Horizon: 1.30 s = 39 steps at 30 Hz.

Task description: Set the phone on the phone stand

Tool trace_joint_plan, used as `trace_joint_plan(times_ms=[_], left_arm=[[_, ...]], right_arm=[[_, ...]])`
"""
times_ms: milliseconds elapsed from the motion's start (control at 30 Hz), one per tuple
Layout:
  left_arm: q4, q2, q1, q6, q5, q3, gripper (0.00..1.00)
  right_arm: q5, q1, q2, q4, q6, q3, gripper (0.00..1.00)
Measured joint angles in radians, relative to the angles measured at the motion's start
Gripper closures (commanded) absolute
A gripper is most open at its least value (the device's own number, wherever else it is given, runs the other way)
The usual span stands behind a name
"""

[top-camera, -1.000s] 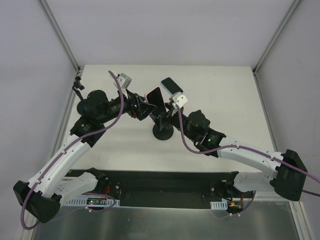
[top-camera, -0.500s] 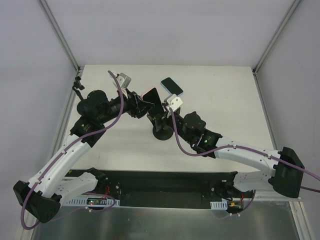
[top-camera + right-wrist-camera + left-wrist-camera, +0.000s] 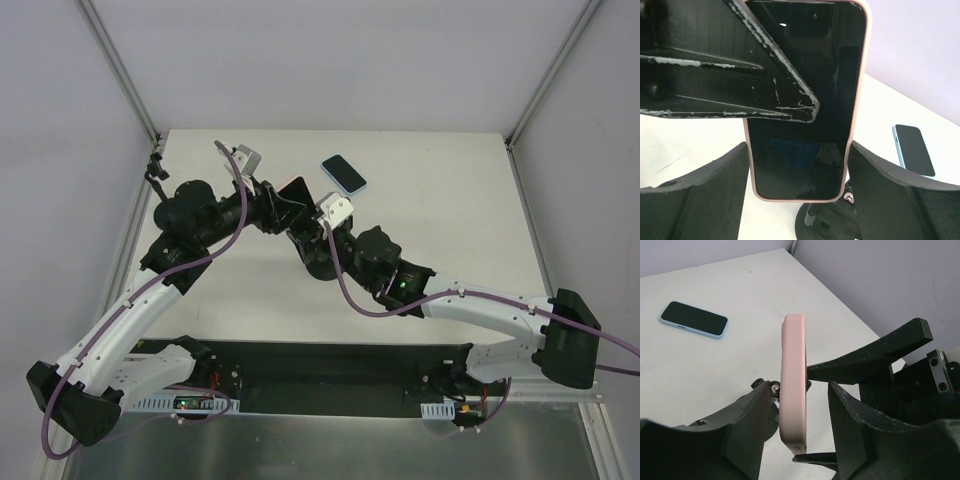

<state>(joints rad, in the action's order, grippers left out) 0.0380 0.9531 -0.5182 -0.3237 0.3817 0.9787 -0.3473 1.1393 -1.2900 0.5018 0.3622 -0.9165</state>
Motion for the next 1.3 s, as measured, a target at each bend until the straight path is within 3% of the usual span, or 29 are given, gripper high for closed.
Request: trace_joint_plan(times_ms=[233,367,400,433,500,533,633,700,833,1067,1300], left_arm=[[-0.022,-0.001,0.000,0.002,-0.029,0.000,0.58],[-0.029,-0.012,0.000,0.007,-0.048,0.000,0.85],[-0.029,-0.014,0.000,0.010,-0.051,0.000,1.00],[-0.030,-0.017,0.000,0.015,-0.053,0.000,1.00],[-0.029,-0.020,0.000,0.024,-0.051,0.000,1.00],[-0.029,-0.022,-0.002,0.026,-0.053,0.000,1.00],[-0.031,-0.023,-0.006,0.027,-0.057,0.000,1.00],[-0.035,-0.027,-0.006,0.026,-0.074,0.000,1.00],[-0.063,-0.051,-0.011,0.029,-0.151,-0.003,1.00],[-0.120,-0.128,-0.010,0.050,-0.298,-0.004,1.00],[-0.220,-0.163,-0.010,0.019,-0.344,0.036,1.00]], right_arm=[[-0.015,0.018,-0.024,-0.001,0.028,-0.012,0.99],[-0.016,0.019,-0.031,-0.001,0.036,-0.013,0.99],[-0.016,0.020,-0.031,-0.001,0.038,-0.013,0.99],[-0.016,0.021,-0.032,-0.001,0.039,-0.013,0.98],[-0.014,0.021,-0.032,-0.001,0.039,-0.013,0.81],[-0.014,0.021,-0.032,-0.001,0.039,-0.013,0.58],[-0.015,0.022,-0.032,-0.001,0.039,-0.013,0.24],[-0.015,0.023,-0.032,-0.001,0.045,-0.013,0.12],[-0.015,0.024,-0.023,-0.004,0.093,-0.015,0.00],[0.023,-0.039,0.107,-0.097,0.134,-0.022,0.04],[0.052,-0.233,0.104,-0.516,-0.057,-0.309,0.04]])
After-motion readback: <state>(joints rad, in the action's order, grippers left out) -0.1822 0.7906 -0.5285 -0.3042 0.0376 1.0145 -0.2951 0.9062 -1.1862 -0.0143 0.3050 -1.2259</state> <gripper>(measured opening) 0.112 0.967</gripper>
